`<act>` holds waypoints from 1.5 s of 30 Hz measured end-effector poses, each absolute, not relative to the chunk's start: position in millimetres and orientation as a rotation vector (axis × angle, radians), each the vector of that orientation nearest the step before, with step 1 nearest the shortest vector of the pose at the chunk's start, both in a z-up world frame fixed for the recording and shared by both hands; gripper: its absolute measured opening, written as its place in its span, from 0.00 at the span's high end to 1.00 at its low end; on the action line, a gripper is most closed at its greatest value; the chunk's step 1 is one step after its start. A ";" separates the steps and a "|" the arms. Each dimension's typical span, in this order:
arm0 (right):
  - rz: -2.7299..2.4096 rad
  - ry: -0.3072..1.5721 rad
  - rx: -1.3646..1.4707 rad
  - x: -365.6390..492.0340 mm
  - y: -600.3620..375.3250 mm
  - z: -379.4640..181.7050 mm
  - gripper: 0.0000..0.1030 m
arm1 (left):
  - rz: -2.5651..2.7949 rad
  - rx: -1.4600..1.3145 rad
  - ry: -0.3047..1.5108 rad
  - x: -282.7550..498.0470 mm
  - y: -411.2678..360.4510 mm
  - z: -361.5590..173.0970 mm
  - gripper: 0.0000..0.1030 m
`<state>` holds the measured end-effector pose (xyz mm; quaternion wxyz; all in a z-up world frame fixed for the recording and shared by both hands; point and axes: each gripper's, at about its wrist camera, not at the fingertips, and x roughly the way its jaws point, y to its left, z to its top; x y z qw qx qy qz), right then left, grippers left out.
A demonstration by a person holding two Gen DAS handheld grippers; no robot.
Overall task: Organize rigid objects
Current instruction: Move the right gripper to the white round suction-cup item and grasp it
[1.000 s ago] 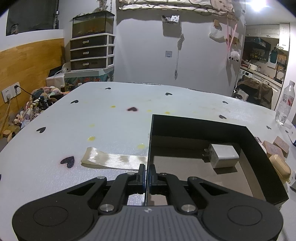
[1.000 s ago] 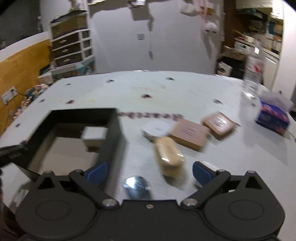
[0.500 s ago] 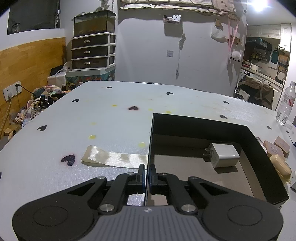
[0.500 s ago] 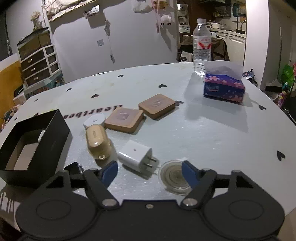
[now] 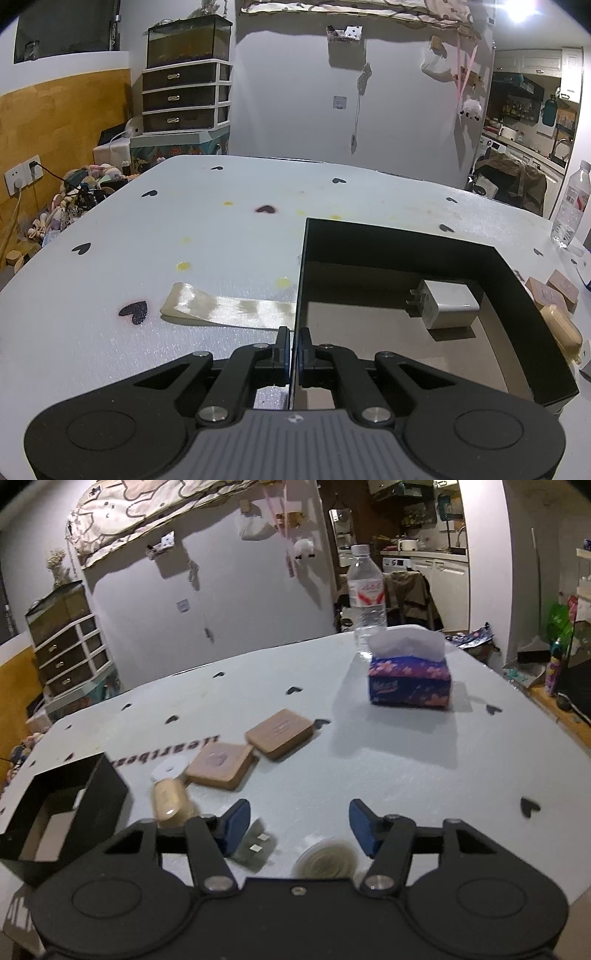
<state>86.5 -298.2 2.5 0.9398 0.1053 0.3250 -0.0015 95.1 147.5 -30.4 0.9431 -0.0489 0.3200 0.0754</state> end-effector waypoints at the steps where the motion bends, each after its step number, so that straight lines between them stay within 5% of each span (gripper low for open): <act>1: 0.001 0.675 0.207 92.3 -300.6 1.5 0.48 | 0.154 -0.100 0.653 95.5 147.5 -30.6 0.97; 10: 0.077 0.928 0.094 148.9 -304.4 -34.1 0.63 | 0.154 -0.101 0.653 95.8 147.5 -30.6 0.97; 25: 0.212 0.976 -0.025 119.6 -301.9 -27.3 0.55 | 0.152 -0.107 0.652 96.8 147.5 -31.7 0.97; 37: 0.276 1.034 -0.432 119.0 -257.3 -33.2 0.56 | 0.151 -0.110 0.651 96.8 148.0 -31.8 0.97; 39: 0.270 1.010 -0.419 121.2 -255.2 -29.5 0.59 | 0.149 -0.114 0.650 97.2 148.2 -32.1 0.97; 41: 0.264 0.966 -0.364 124.6 -256.7 -23.5 0.86 | 0.148 -0.118 0.649 97.0 148.6 -32.0 0.97; 45: 0.219 0.899 -0.278 133.7 -261.3 -20.9 0.87 | 0.149 -0.118 0.649 97.1 148.7 -32.1 0.97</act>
